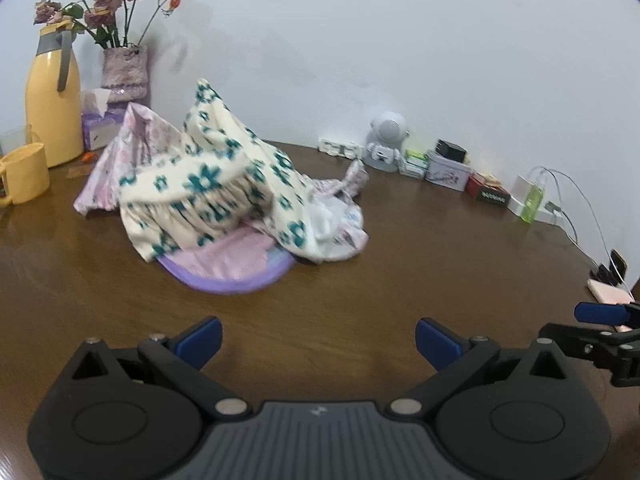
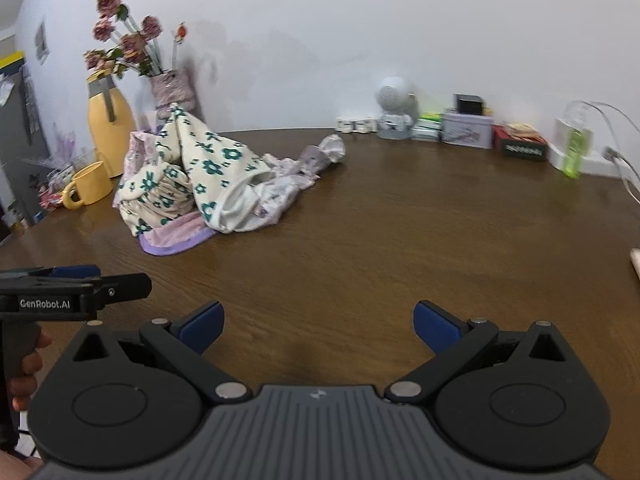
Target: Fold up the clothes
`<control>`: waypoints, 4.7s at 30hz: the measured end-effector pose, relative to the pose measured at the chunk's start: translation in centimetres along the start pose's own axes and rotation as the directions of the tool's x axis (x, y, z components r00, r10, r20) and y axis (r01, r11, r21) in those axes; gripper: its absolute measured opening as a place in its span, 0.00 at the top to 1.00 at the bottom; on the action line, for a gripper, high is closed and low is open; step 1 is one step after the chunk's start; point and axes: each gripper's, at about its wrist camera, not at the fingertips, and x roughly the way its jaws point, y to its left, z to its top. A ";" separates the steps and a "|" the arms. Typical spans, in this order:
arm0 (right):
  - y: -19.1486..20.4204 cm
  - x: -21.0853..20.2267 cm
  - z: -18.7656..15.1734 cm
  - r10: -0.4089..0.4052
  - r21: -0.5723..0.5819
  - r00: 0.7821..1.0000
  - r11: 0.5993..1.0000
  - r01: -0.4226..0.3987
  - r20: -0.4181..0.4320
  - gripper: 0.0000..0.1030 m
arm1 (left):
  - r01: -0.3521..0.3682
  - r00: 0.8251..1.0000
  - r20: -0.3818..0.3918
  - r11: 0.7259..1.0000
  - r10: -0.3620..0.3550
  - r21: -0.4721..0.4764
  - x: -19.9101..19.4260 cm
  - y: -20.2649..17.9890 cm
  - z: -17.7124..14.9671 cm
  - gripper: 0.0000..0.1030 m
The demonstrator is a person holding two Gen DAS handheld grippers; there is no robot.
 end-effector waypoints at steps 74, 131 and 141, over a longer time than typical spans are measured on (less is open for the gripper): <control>-11.8 4.0 6.5 0.204 0.062 0.975 0.978 -0.199 -0.089 0.96 | 0.040 0.999 -0.047 0.925 -0.024 0.379 16.9 2.6 7.3 0.38; -11.2 12.9 11.5 -0.008 -0.356 0.945 0.928 -0.114 -0.326 0.97 | 0.169 0.975 -0.204 0.873 -0.082 0.457 17.1 2.6 10.1 0.98; -9.1 -0.5 21.5 -0.115 -0.425 0.970 0.883 0.198 0.212 0.97 | 0.023 0.974 0.205 0.947 -0.092 0.319 3.9 4.9 18.0 0.98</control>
